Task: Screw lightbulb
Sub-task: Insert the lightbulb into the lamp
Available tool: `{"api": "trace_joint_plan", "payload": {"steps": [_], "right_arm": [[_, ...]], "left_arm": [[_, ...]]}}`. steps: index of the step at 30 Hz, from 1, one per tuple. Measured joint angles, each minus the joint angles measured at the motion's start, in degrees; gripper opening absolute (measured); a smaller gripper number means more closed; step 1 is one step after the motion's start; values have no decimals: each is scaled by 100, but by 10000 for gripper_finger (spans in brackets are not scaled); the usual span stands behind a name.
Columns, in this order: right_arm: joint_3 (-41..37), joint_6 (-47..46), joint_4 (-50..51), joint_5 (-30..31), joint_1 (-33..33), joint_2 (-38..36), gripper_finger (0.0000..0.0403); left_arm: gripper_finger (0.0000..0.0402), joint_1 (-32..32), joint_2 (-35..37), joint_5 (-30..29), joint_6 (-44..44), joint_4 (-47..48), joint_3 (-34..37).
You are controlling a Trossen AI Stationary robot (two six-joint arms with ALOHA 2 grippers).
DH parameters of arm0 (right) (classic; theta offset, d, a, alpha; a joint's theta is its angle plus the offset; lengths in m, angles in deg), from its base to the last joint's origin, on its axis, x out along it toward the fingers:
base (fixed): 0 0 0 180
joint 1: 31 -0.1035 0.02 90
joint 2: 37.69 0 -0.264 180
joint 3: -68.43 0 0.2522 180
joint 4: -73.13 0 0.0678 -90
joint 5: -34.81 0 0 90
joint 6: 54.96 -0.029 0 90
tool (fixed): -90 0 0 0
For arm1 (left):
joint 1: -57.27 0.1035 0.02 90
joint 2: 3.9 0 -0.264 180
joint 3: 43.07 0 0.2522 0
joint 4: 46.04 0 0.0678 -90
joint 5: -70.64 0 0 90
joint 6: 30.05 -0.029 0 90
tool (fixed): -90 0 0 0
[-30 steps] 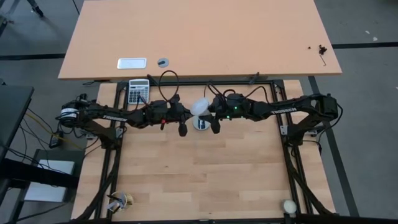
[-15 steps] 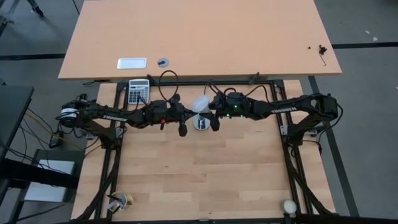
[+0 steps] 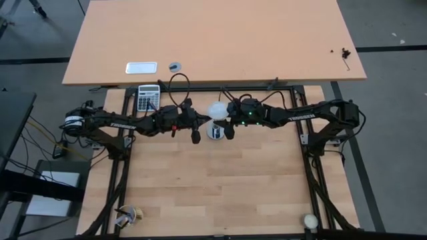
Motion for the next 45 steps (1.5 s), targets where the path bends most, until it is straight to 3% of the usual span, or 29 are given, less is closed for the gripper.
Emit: {"api": "trace_joint_plan", "payload": {"steps": [13,26,38,45], "right_arm": [[-2,58,-197,-11,0,0,190],[-60,1042,-950,-4,47,0,175],[-1475,880,-3691,318,-9,147,173],[-1230,777,-4538,316,-83,1306,172]], "left_arm": [[0,-2,-2,2,-143,13,2],[0,26,536,-123,-265,559,103],[0,35,511,70,4,122,315],[0,35,516,66,46,125,315]]}}
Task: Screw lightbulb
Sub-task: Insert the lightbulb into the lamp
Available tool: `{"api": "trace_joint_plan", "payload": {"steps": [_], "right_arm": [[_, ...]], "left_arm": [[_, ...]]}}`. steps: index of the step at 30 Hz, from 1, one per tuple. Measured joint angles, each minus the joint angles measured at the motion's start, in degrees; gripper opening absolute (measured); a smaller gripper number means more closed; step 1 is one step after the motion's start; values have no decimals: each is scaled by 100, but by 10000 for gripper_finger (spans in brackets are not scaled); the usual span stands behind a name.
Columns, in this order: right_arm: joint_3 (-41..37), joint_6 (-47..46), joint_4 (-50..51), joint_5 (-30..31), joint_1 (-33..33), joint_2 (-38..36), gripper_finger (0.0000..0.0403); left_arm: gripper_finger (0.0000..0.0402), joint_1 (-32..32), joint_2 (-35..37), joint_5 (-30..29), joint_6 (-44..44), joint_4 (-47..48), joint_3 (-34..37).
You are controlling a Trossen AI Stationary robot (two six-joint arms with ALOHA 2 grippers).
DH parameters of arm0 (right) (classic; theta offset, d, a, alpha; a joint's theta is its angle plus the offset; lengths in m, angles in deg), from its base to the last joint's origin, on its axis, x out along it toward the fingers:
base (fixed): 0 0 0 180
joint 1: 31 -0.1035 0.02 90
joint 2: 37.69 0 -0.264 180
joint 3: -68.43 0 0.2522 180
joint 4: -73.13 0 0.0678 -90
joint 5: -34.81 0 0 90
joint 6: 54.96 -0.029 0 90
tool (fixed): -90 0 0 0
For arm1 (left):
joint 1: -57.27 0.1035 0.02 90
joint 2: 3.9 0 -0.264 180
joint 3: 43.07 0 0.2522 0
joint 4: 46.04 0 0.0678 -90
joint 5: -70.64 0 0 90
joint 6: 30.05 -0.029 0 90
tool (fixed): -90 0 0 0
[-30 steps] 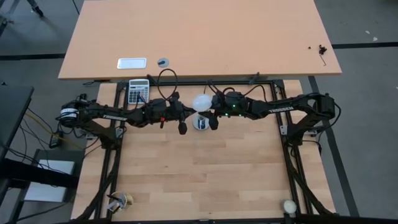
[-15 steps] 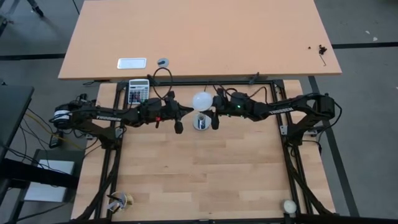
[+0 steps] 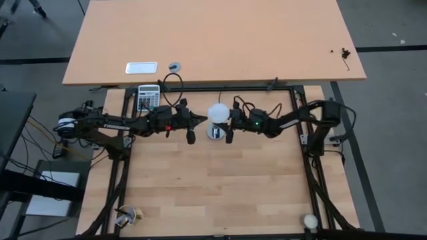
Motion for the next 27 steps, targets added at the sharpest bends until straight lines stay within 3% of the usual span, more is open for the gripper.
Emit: {"api": "trace_joint_plan", "payload": {"steps": [12,27], "right_arm": [[121,-84,-419,127,41,845,172],[122,222,-360,208,197,860,172]], "left_arm": [[0,0,0,-6,-18,301,0],[0,-11,186,188,-22,42,-184]]}}
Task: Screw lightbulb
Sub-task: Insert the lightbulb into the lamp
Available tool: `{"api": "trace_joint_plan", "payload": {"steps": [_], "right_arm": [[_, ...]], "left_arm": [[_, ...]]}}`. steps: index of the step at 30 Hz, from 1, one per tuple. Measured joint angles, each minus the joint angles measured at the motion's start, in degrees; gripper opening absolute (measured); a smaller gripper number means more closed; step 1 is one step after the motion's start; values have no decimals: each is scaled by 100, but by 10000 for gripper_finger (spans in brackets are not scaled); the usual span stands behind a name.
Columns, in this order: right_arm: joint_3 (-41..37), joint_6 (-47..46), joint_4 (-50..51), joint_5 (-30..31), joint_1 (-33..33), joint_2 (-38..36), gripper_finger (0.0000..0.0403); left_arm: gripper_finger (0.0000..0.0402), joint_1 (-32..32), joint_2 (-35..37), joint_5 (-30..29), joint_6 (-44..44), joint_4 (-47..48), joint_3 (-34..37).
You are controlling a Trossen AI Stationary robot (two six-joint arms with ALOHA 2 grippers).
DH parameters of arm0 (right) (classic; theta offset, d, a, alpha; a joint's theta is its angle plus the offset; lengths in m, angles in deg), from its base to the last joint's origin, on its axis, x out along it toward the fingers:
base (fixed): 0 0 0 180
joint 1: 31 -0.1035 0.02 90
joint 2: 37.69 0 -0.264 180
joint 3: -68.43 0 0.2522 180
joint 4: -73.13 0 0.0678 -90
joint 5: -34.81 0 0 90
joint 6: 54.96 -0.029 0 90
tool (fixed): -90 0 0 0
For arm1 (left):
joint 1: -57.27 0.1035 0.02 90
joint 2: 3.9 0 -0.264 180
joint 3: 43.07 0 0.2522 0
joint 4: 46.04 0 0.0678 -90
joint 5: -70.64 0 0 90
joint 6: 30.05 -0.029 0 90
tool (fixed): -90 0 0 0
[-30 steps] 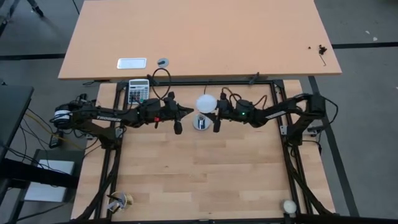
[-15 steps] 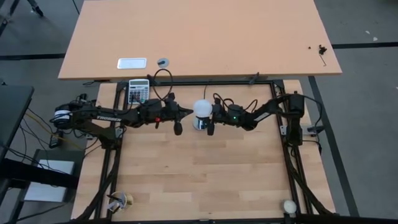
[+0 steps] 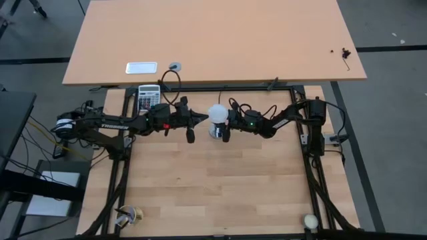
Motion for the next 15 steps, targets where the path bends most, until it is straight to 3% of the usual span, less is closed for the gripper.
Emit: {"api": "trace_joint_plan", "payload": {"steps": [15], "right_arm": [[0,162,271,-40,-1,-4,172]], "left_arm": [[0,9,2,13,-30,-23,-30]]}}
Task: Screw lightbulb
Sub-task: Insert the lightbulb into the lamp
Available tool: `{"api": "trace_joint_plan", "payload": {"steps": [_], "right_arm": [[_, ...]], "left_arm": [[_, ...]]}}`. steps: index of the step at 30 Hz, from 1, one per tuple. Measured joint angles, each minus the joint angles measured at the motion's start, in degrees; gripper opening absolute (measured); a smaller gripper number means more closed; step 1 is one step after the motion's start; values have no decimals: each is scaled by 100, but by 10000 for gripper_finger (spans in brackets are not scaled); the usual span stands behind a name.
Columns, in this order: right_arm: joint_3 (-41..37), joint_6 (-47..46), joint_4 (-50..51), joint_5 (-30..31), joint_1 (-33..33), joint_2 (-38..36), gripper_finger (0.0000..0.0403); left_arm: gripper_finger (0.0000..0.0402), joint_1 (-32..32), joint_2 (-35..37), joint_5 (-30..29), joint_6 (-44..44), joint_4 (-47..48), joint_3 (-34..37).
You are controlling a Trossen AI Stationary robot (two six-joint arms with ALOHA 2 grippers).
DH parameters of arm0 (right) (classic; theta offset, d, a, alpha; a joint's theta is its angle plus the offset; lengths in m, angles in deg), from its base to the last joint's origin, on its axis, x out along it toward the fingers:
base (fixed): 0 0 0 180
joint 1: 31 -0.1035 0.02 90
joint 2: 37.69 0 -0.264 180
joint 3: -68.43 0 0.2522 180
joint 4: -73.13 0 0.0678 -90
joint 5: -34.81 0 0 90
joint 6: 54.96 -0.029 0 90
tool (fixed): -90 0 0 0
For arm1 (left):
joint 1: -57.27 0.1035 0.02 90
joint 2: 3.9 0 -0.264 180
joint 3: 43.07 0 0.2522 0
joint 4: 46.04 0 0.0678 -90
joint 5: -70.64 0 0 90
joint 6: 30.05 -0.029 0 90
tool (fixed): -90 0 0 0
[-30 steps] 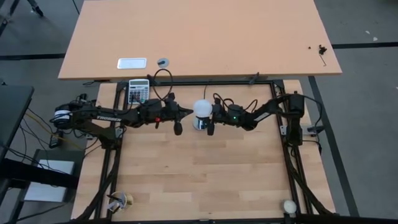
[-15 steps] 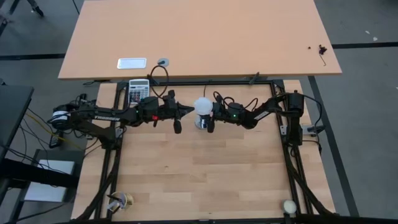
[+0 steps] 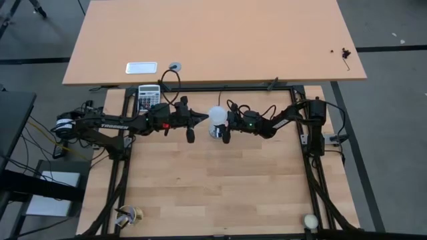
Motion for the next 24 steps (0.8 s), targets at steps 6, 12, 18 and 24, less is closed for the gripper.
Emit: {"api": "trace_joint_plan", "payload": {"steps": [6,12,18,24], "right_arm": [[0,-1,17,0,7,-3,172],[-7,-1,-130,-44,11,-3,172],[241,27,-388,-111,22,253,171],[332,-273,-1031,-229,25,850,171]], "left_arm": [[0,0,0,13,-2,5,-1],[0,0,0,13,-2,-2,-1],[0,0,0,13,-2,-8,-1],[0,0,0,11,10,33,-5]]}}
